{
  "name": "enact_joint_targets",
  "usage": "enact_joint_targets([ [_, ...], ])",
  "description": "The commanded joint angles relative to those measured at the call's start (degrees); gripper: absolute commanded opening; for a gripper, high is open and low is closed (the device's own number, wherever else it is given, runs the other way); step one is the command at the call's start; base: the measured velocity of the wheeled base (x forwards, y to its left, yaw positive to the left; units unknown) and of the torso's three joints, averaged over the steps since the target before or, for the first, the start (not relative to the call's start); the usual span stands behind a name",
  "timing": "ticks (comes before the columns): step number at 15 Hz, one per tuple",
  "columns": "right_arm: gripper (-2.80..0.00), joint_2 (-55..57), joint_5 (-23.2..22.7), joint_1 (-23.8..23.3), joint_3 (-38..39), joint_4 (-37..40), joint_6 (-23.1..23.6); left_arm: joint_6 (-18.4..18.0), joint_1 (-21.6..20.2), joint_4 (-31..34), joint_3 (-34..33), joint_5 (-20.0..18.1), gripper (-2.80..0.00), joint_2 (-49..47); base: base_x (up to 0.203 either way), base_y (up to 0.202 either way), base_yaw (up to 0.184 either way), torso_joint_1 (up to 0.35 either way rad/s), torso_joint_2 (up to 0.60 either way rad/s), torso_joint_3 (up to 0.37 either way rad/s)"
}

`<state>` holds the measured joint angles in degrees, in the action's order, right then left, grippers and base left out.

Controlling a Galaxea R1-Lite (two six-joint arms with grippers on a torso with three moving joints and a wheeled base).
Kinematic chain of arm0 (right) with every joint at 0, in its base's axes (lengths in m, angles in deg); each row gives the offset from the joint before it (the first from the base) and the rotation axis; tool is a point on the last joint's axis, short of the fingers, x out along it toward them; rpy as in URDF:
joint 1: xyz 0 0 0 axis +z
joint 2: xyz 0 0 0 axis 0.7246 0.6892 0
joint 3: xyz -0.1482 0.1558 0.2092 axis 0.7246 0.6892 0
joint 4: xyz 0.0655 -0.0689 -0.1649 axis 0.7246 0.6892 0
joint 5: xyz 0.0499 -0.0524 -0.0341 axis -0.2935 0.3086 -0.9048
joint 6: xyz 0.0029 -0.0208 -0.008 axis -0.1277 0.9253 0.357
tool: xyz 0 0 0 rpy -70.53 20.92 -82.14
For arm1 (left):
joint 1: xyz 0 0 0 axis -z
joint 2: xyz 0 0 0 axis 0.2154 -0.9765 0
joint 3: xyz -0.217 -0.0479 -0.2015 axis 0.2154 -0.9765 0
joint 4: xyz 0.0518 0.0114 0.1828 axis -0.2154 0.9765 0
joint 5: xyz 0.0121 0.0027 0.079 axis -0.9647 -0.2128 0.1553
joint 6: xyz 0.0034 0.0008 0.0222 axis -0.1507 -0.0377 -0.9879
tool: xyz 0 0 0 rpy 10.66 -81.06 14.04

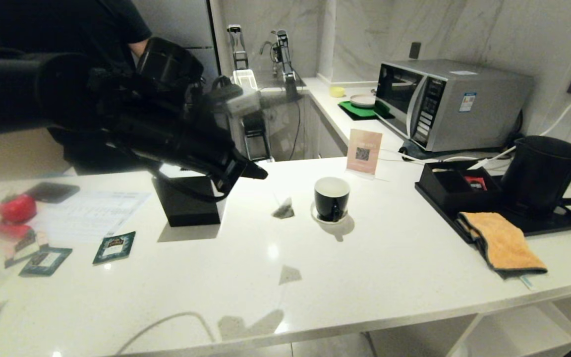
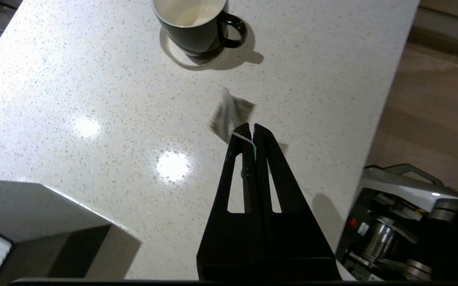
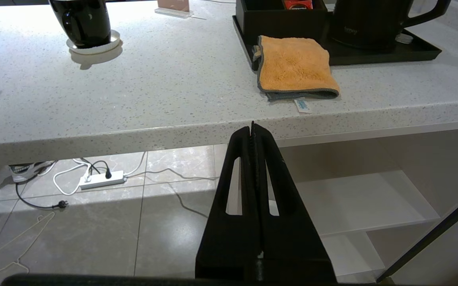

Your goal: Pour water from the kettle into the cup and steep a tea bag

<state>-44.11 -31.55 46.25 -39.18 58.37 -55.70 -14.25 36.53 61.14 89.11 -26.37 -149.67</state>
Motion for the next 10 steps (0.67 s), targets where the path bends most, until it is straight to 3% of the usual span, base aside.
enact_joint_targets([
  [1, -2.80, -0.01, 0.01, 0.01, 0.00, -0.01, 0.00, -0.62, 0.53, 0.22, 3.06, 0.25, -2.80, -5.44, 0.000, 0.000, 0.000, 0.000, 0.00, 0.000],
  [5, -2.80, -0.01, 0.01, 0.01, 0.00, -0.01, 0.00, -1.22, 1.66, 0.46, 10.19, 1.42, -2.80, -11.96, 0.000, 0.000, 0.000, 0.000, 0.00, 0.000],
  [8, -2.80, -0.01, 0.01, 0.01, 0.00, -0.01, 0.00, -3.70, 2.12, 5.04, 17.47, 3.52, -2.80, -15.89, 0.000, 0.000, 0.000, 0.000, 0.00, 0.000],
  [10, -2.80, -0.01, 0.01, 0.01, 0.00, -0.01, 0.00, -3.93, 2.41, 5.06, 17.53, 3.80, -2.80, -15.84, 0.000, 0.000, 0.000, 0.000, 0.00, 0.000],
])
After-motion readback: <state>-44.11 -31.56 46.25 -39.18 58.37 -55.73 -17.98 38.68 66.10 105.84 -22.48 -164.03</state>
